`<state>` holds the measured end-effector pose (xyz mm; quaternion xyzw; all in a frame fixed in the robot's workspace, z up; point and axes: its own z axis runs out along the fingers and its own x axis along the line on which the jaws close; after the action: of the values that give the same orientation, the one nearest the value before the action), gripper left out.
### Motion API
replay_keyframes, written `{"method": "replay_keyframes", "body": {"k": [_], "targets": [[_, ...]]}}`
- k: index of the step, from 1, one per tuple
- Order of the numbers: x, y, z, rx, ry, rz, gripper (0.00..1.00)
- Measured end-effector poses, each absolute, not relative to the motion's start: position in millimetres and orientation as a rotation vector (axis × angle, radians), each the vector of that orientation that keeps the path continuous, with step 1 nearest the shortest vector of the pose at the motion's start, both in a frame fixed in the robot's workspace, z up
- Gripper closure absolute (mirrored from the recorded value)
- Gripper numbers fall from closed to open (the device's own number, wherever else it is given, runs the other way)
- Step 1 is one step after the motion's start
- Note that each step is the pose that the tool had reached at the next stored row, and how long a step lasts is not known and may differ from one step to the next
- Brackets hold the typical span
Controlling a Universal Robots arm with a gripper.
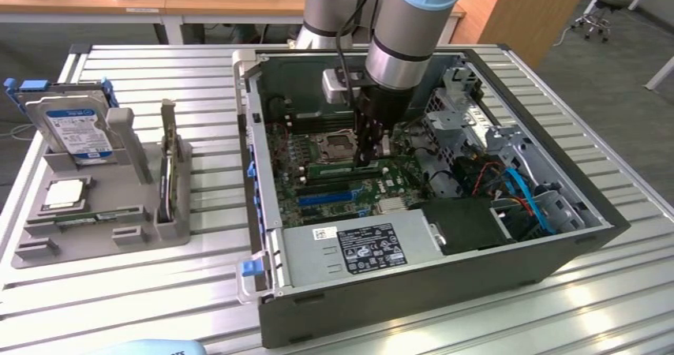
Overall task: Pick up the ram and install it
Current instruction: 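Insert the ram into the slot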
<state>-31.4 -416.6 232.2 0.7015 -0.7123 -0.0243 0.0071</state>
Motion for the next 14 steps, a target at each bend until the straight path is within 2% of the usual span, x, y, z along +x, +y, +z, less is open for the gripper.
{"method": "replay_keyframes", "body": {"k": [14], "targets": [[-31.4, -416.6, 231.3, 2.194, -2.228, -0.076, 0.89]]}}
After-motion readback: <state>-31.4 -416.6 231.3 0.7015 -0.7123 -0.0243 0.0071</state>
